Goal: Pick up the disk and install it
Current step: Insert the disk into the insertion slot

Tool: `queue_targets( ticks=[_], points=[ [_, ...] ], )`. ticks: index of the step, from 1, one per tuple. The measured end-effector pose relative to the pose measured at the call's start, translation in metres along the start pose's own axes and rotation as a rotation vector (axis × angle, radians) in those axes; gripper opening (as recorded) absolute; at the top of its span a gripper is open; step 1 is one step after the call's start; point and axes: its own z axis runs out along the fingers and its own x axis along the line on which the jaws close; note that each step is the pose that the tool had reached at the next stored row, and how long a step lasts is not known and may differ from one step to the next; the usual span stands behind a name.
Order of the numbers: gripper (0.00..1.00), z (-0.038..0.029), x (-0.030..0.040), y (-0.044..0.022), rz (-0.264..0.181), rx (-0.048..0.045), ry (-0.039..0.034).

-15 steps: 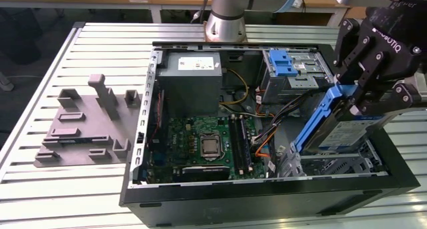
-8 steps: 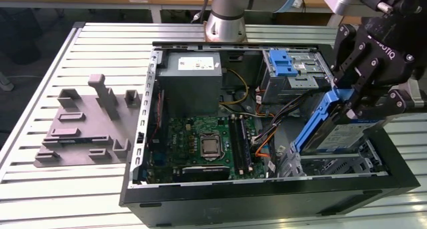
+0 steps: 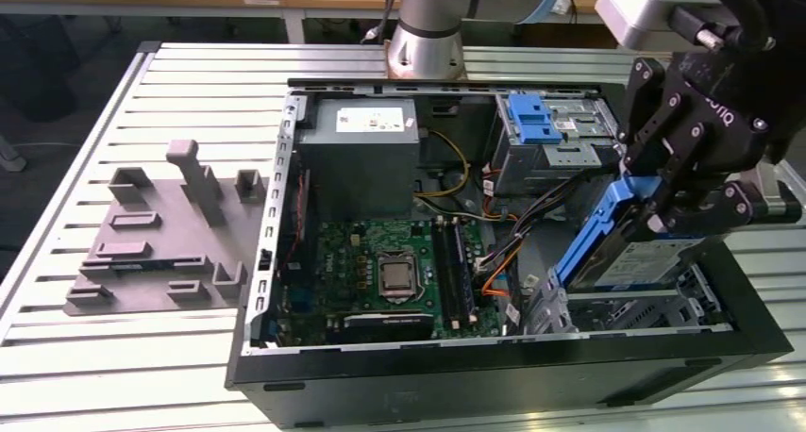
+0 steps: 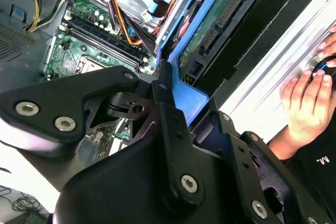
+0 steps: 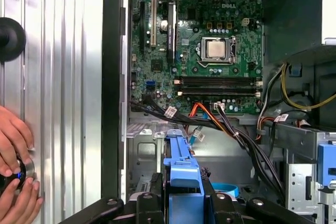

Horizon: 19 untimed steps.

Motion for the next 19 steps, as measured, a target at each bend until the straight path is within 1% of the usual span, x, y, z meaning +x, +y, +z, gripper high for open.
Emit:
queue_targets(
  ticks=[19],
  points=[
    [0.36,0.0288,0.0008,-0.0003,0.000,0.0000,0.0001]
  ],
)
